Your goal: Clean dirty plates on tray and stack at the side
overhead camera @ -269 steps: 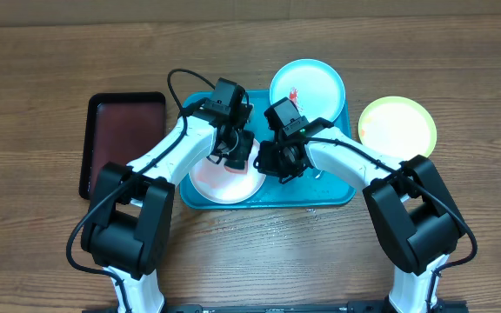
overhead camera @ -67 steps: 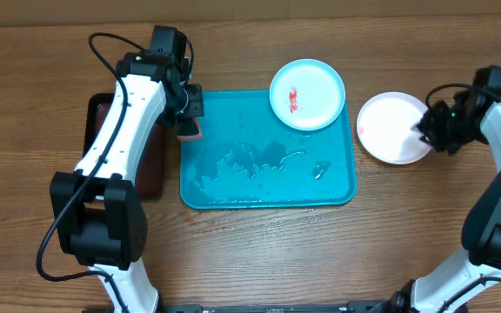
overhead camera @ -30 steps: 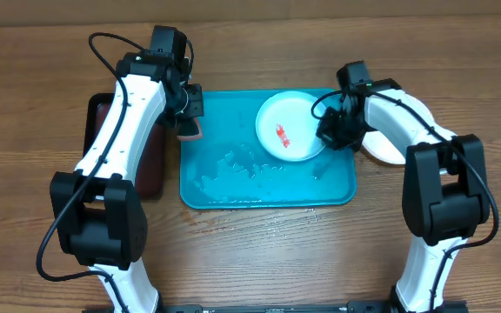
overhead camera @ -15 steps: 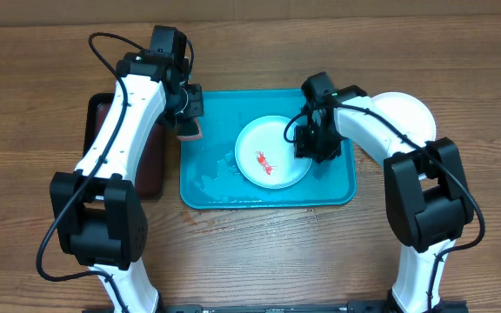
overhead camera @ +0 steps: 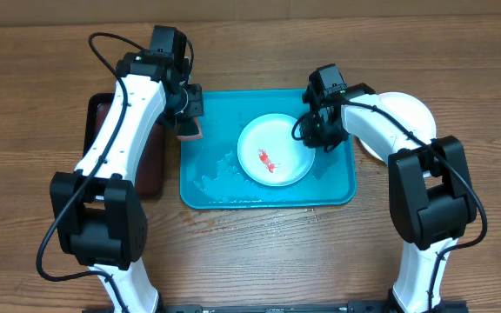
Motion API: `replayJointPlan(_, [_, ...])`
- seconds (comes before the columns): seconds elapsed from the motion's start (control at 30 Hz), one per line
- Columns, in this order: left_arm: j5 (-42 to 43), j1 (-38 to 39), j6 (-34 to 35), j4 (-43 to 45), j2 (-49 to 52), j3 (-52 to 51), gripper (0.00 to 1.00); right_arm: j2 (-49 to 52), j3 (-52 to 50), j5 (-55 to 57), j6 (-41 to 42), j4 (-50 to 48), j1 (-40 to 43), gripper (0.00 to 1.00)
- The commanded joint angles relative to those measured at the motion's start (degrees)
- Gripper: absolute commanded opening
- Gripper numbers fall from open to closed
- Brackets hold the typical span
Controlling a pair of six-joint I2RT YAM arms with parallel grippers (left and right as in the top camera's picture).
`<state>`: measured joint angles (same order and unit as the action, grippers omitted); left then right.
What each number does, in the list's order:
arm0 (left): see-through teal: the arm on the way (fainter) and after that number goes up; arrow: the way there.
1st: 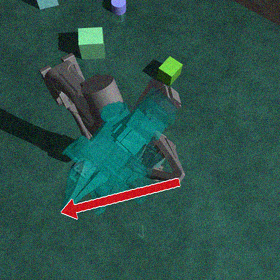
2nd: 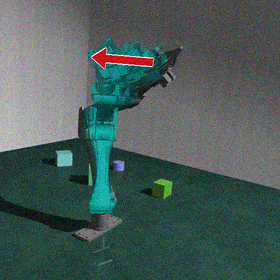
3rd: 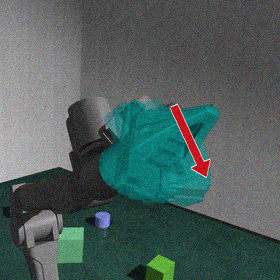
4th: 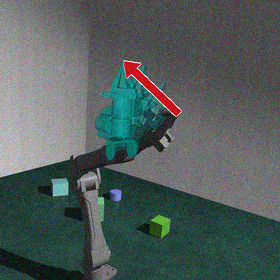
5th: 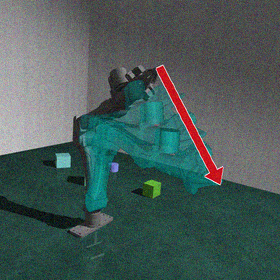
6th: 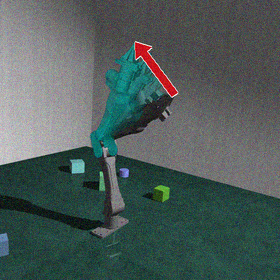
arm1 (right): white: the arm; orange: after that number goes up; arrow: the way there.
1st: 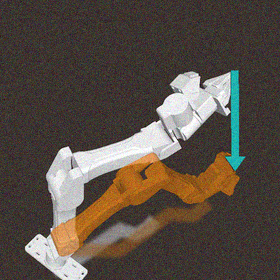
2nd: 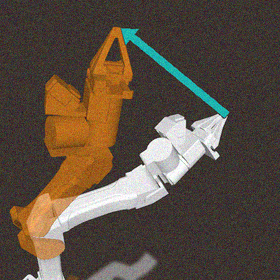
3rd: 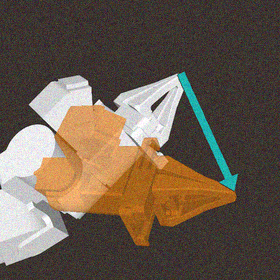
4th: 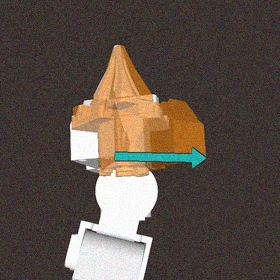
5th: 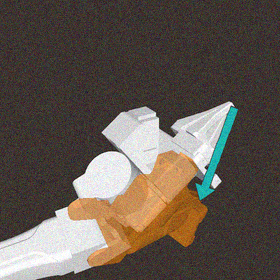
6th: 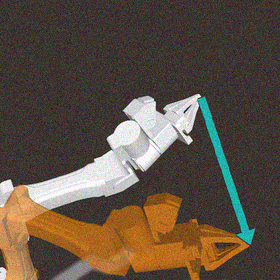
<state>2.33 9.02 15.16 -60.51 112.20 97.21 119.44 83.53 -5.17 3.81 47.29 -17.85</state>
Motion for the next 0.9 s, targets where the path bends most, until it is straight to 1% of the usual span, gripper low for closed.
replayJointPlan(0.0, [0.1, 0.4, 1.2, 0.5, 0.0, -0.4, 0.04, 0.3, -0.3, -0.1, -0.6, 2.3, -0.1, 0.19])
replayJointPlan(0.2, [0.3, 0.4, 1.2, 0.8, 0.0, -0.4, 0.04, 0.3, -0.3, -2.6, 4.4, 2.5, -0.2, 0.08])
replayJointPlan(0.33, [0.3, 0.5, 1.2, 0.7, 0.0, -0.4, 0.04, 0.3, -0.3, -5.6, 5.4, 1.2, -0.2, 0.07])
replayJointPlan(0.4, [0.3, 0.5, 1.2, 0.7, 0.0, -0.4, 0.04, 0.3, -0.3, -5.6, 5.9, 0.8, -0.1, 0.09])
replayJointPlan(0.47, [0.3, 0.6, 1.2, 0.7, 0.0, -0.4, 0.04, 0.3, -0.3, -5.6, 6.1, 0.3, -0.1, 0.17])
replayJointPlan(0.57, [0.3, 1.0, 1.2, 0.8, 0.0, -0.4, 0.04, 0.3, -0.3, -5.1, 6.0, -0.9, -0.1, 0.2])
replayJointPlan(0.67, [0.3, 1.5, 1.2, 0.8, 0.0, -0.4, 0.04, 0.3, -0.3, -4.2, 6.0, -2.4, -0.1, 0.21])
replayJointPlan(0.73, [0.3, 1.7, 1.2, 0.8, 0.0, -0.4, 0.04, 0.3, -0.3, -3.9, 6.0, -3.1, -0.1, 0.17])
replayJointPlan(0.83, [0.3, 1.9, 1.2, 0.8, 0.0, -0.4, 0.05, 0.3, -0.3, -3.9, 6.0, -3.1, -0.1, 0.04])
replayJointPlan(0.87, [0.3, 1.9, 1.2, 0.8, 0.0, -0.4, 0.04, 0.3, -0.3, -3.9, 6.0, -3.0, -0.1, 0.04])
